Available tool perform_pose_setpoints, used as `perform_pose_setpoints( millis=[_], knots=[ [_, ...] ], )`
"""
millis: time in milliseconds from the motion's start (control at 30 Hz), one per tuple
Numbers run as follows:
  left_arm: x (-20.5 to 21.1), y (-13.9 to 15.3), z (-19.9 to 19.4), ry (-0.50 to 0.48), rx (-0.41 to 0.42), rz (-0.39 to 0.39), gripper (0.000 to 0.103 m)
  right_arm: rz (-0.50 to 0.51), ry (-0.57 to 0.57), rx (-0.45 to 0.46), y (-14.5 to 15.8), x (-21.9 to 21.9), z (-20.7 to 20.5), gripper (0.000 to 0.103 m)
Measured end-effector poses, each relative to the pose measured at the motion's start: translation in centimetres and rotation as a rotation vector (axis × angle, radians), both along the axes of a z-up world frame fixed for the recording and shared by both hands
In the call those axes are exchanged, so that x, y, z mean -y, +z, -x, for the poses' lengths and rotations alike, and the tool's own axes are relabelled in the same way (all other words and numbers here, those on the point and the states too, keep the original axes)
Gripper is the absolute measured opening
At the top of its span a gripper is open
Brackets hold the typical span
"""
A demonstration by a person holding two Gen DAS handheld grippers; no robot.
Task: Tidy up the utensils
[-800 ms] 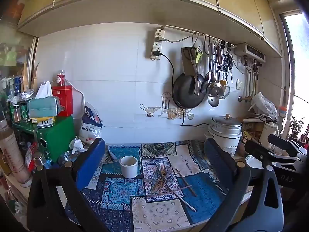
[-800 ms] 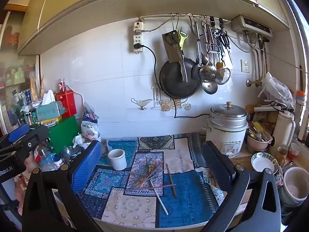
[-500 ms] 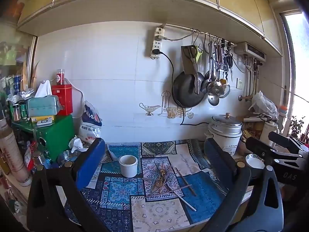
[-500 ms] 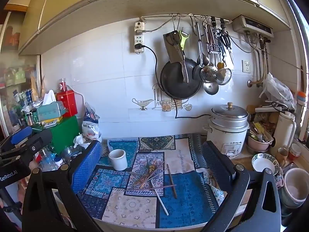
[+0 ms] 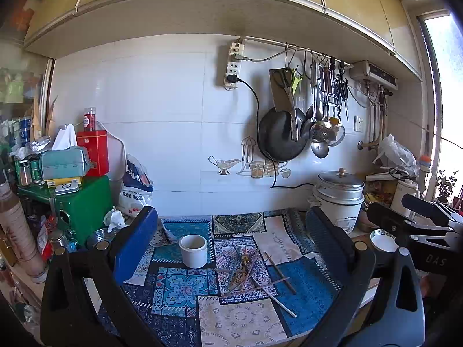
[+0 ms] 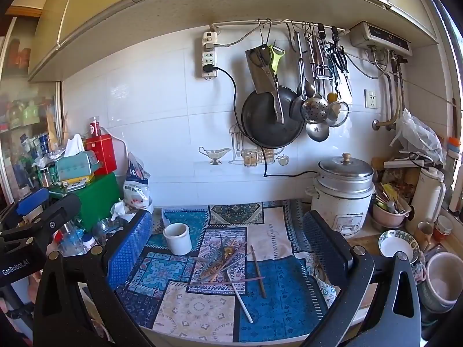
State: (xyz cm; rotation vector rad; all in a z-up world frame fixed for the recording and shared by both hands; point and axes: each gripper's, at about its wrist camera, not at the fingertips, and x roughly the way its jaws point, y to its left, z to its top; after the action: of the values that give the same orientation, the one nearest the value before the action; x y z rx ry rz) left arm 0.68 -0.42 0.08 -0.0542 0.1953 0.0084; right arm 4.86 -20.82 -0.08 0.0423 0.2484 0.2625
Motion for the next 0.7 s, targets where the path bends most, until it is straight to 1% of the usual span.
perform_pose_setpoints(
  millis=[700],
  knots=[
    [0.29,-0.17,0.01,-0.006,0.005,0.011,0.103,0.003,-0.007,-0.003,0.1,0.38,-0.11,0.103]
  ],
)
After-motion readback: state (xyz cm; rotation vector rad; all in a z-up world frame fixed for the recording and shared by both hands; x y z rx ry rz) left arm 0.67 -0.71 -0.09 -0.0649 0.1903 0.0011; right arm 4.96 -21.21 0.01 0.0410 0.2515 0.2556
